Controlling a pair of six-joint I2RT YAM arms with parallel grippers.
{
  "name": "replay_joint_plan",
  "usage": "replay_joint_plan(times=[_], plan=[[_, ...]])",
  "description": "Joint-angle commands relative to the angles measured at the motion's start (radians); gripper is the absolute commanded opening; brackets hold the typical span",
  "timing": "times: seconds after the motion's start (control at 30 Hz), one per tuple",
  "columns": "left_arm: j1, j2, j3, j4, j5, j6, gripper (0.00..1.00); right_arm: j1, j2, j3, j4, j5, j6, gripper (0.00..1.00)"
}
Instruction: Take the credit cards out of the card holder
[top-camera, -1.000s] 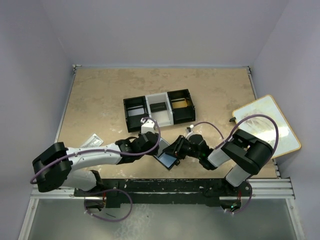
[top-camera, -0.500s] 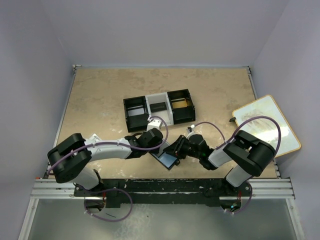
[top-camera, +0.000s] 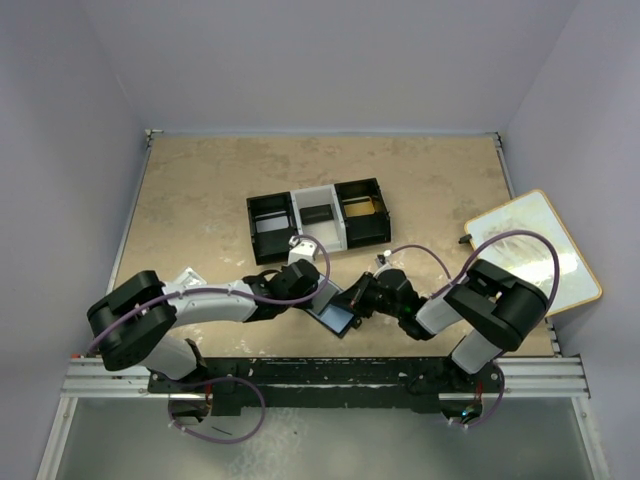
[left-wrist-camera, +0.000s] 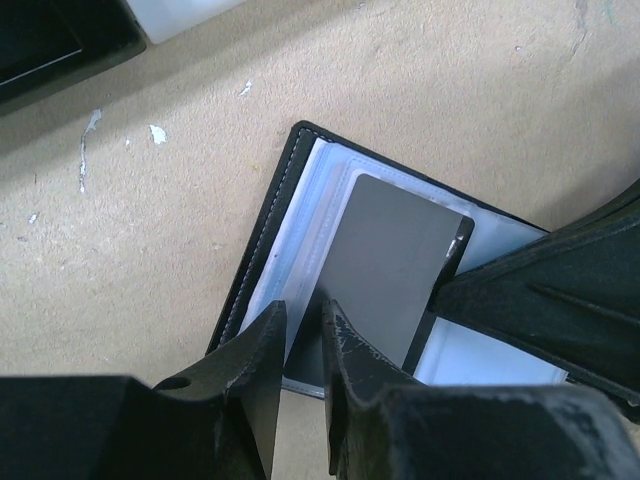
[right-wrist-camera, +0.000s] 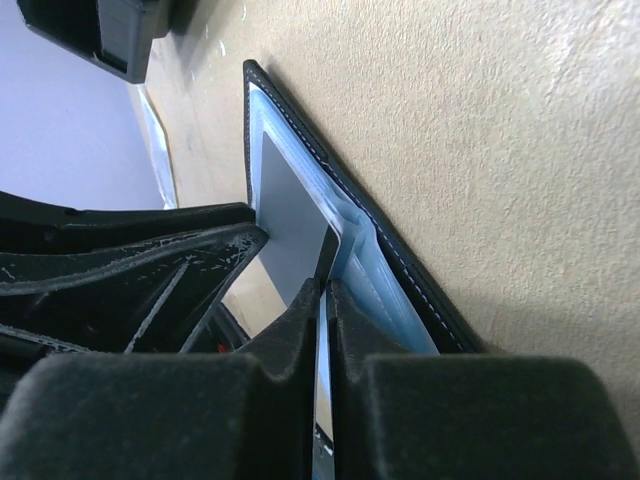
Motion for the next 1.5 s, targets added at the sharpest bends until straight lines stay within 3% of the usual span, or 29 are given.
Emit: replay_joint_plan(times=[0.0,0.47,0.7,0.93,1.17,1.23,1.37,1.47], plan=[[0.002,-0.021,-0.017,-0.045,0.000,-0.010,0.18,0.001,-0.019,0.013,-0.013,0.033,-0.027,0.03],[0.001,-0.018,-0.037,-0.015,0.026,-0.019,0.18,0.001,-0.175,0.023,-0.199,0.056,-0.085,0.00],[0.003,-0.025,-0.033,-0.021,0.029,-0.020,0.17,0.002,-0.157,0.017,-0.176,0.026,-0.083,0.00],[0.001,-0.056,-0.032,-0.015,0.046,-0.027,0.18,0.002,-0.122,0.037,-0.144,0.015,-0.078,0.20],[0.001,-0.062,-0.029,-0.020,0.051,-0.029,0.18,0.002,-0.043,0.050,-0.070,0.002,-0.053,0.24],[0.001,-0.063,-0.029,-0.024,0.050,-0.028,0.18,0.002,-0.027,0.050,-0.052,-0.004,-0.046,0.23],[0.001,-0.105,-0.031,-0.051,0.021,-0.039,0.16,0.002,-0.048,0.023,-0.018,0.003,-0.029,0.11],[0.001,-0.191,-0.041,-0.069,-0.013,-0.047,0.17,0.002,-0.102,0.021,-0.087,0.024,-0.046,0.05]])
